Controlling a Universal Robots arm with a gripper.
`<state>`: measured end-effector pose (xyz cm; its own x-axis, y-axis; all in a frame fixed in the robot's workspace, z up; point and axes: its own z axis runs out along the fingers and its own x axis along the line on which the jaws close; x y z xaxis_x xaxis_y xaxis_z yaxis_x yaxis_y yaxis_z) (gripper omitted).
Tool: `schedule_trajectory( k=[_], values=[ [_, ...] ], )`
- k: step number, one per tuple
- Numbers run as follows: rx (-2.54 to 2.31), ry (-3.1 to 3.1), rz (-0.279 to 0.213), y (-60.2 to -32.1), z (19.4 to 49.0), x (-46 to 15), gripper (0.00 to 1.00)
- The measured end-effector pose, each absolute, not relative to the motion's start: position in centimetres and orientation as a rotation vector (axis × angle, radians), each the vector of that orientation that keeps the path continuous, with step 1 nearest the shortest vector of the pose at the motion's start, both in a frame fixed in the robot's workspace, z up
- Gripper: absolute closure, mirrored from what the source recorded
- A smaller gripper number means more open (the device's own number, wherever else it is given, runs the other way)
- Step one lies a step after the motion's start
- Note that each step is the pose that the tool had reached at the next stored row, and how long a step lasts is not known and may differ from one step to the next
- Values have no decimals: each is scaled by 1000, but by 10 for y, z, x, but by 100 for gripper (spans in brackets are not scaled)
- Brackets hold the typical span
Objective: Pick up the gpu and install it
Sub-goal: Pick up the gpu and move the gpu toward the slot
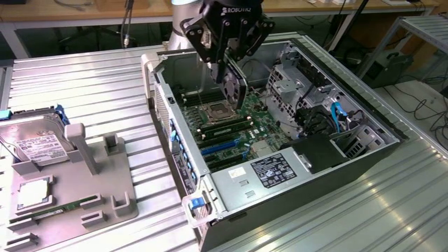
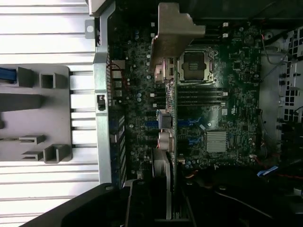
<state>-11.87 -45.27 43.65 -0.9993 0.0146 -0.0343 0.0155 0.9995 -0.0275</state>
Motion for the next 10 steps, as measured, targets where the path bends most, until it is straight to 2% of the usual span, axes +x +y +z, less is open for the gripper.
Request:
schedule_trajectory(
  k=[10],
  values=[
    [12,3121,-43,-452,436,-80,72]
  ],
)
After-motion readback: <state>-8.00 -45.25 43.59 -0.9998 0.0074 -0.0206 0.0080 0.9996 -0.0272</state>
